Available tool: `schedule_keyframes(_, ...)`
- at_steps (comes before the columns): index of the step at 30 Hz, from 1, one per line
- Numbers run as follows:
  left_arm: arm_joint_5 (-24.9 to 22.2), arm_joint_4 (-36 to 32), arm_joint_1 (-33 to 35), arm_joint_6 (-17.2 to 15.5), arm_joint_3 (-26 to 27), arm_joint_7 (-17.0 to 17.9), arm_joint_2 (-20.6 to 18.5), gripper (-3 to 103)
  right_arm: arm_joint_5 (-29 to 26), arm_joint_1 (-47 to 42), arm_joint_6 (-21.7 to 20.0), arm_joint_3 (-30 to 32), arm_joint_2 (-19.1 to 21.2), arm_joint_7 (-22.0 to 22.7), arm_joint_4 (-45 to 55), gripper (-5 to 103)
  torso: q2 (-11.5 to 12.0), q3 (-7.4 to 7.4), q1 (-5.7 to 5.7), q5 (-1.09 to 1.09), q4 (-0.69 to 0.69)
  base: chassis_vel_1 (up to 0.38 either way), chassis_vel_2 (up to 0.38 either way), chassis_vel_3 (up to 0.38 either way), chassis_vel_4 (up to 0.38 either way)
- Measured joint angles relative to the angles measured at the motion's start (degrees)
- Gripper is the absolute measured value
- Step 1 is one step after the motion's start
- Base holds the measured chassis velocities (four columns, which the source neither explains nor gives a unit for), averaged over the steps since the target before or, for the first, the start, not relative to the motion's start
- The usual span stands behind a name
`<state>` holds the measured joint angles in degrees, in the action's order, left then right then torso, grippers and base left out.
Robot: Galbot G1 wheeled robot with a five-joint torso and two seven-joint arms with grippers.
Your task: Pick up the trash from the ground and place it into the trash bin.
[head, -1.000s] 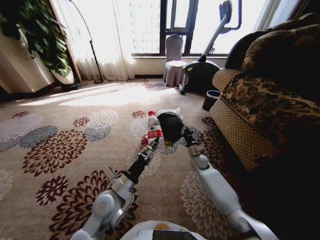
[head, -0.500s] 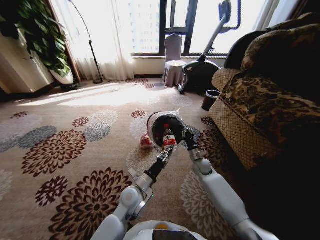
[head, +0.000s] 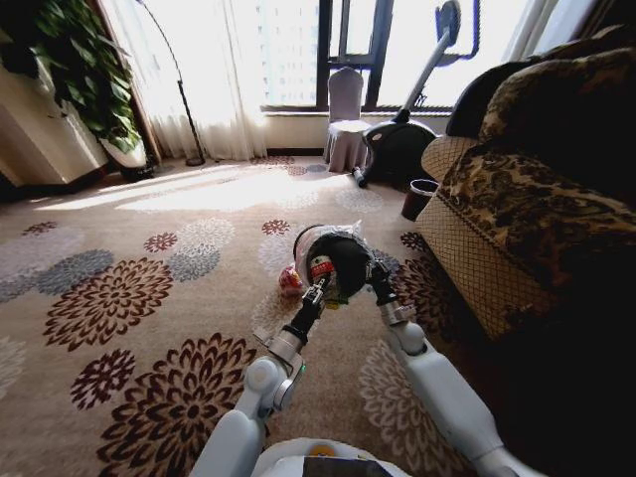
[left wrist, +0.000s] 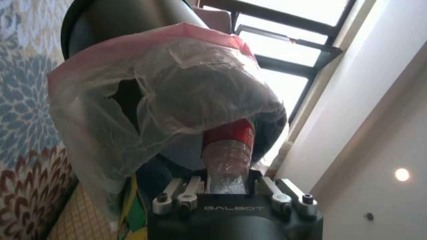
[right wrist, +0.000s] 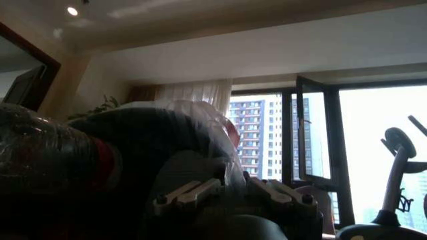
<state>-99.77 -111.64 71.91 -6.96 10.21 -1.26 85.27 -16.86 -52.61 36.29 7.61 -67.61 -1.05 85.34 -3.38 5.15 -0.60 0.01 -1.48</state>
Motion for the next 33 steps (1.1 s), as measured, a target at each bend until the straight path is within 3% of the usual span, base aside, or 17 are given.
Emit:
schedule_keyframes(6, 1.06, 3.59, -3.85, 0.69, 1.35, 1.37, 6.23, 31, 0.66, -2.32, 0.36, 0.57, 0.57, 0.01, 1.56, 0, 0.00, 0.00, 0.00, -0.01, 0.00, 0.000, 0.000, 0.000, 0.000)
schedule_keyframes(9, 1.28, 4.58, -5.09, 0.77, 1.77, 2.06, 6.71, 30, 0.87, -2.86, 0.42, 0.67, 0.55, 0.03, 1.72, 0, 0.00, 0.00, 0.00, 0.07, 0.02, 0.000, 0.000, 0.000, 0.000)
schedule_keyframes(16, 2.03, 4.60, -4.97, 0.36, 1.56, 1.79, 6.73, 27, 0.91, -3.42, 0.42, 0.91, 0.92, 0.03, 2.39, 0, 0.00, 0.00, -0.01, 0.00, 0.01, 0.000, 0.000, 0.000, 0.000)
schedule_keyframes(18, 2.84, 3.59, -4.15, 0.00, 1.61, 1.22, 6.50, 38, 0.94, -3.52, 0.42, 1.05, 0.97, -0.01, 2.37, 0, 0.00, 0.00, -0.01, -0.07, -0.01, 0.000, 0.000, 0.000, 0.000)
schedule_keyframes(20, 3.05, 3.17, -3.80, -0.07, 1.59, 1.09, 6.12, 38, 0.95, -3.53, 0.41, 1.10, 1.00, -0.02, 2.35, 0, 0.00, 0.00, -0.01, -0.11, -0.02, 0.000, 0.000, 0.000, 0.000)
schedule_keyframes(27, 5.36, 0.98, 0.88, -0.43, -0.06, 0.08, 4.29, 70, 0.81, -3.07, 0.11, 1.23, 1.42, -0.01, 2.18, 0, 0.00, 0.00, 0.00, -0.01, -0.01, 0.000, 0.000, 0.000, 0.000)
schedule_keyframes(29, 5.67, 0.91, 1.27, -0.48, -0.16, 0.00, 4.29, 70, 0.72, -2.98, 0.05, 1.22, 1.52, 0.02, 2.24, 0, 0.00, 0.00, -0.01, -0.01, 0.00, 0.000, 0.000, 0.000, 0.000)
schedule_keyframes(31, 6.47, 0.49, 2.03, -0.69, -0.70, -0.24, 3.92, 86, 0.41, -2.77, -0.13, 1.05, 1.84, 0.03, 2.78, 0, 0.00, 0.00, 0.00, -0.02, 0.00, 0.000, 0.000, 0.000, 0.000)
schedule_keyframes(33, 6.67, 0.34, 2.11, -0.72, -0.78, -0.33, 3.77, 86, 0.37, -2.80, -0.20, 0.99, 1.92, 0.00, 2.97, 0, 0.00, 0.00, 0.00, -0.01, 0.00, 0.000, 0.000, 0.000, 0.000)
